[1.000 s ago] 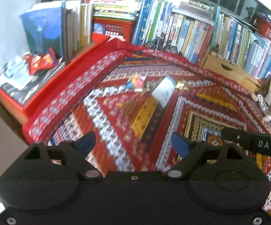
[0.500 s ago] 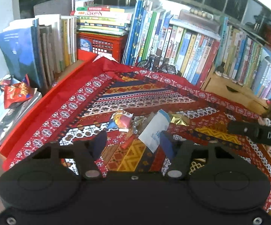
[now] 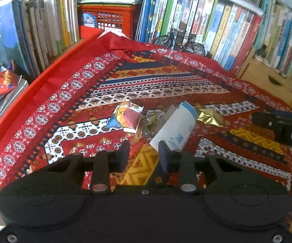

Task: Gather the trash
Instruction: 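Grasp a gold foil wrapper with the left tool while the right tool grasps another gold foil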

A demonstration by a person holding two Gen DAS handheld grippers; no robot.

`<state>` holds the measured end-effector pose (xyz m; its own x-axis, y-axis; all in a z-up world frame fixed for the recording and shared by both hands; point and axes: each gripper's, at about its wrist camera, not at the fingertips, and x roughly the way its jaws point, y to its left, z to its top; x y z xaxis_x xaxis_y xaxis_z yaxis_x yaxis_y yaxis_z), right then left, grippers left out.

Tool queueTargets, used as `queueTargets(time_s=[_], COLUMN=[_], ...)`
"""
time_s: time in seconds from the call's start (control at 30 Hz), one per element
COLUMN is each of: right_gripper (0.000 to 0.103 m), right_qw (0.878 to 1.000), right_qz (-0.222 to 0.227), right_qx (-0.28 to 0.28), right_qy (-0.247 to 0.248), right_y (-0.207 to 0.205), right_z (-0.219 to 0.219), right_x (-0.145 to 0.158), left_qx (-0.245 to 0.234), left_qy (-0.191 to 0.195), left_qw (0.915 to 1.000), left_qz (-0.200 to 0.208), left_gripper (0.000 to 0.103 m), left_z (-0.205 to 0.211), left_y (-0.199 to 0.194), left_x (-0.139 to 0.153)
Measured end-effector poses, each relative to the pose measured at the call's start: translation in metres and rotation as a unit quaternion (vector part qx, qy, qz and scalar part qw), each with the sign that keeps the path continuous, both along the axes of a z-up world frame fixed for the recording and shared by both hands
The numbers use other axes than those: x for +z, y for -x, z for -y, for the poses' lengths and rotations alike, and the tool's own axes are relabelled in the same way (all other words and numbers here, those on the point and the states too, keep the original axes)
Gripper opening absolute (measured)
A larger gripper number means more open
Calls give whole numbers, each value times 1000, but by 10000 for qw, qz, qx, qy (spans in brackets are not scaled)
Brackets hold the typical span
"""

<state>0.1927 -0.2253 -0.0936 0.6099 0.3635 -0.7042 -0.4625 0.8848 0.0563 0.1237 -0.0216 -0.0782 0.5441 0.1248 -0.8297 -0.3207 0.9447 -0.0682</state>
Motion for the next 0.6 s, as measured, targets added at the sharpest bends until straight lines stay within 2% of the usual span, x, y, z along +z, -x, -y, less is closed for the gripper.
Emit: queueTargets(time_s=[0.37,0.6], right_gripper=[62,62], right_qw=[9989,9983], right_qz=[-254,-468], right_qx=[339,346], right_qy=[187,93], right_y=[-61,-93], right_z=[-17,-26], right_x=[-52,-75], left_qx=[166,316], left_qy=[-141,236], left_qw=[9990,9982], left_qz=[-397,-458], left_gripper=[29,29], left_z=[-10,-17], left_y=[-59,-77], left_x=[-49,-70])
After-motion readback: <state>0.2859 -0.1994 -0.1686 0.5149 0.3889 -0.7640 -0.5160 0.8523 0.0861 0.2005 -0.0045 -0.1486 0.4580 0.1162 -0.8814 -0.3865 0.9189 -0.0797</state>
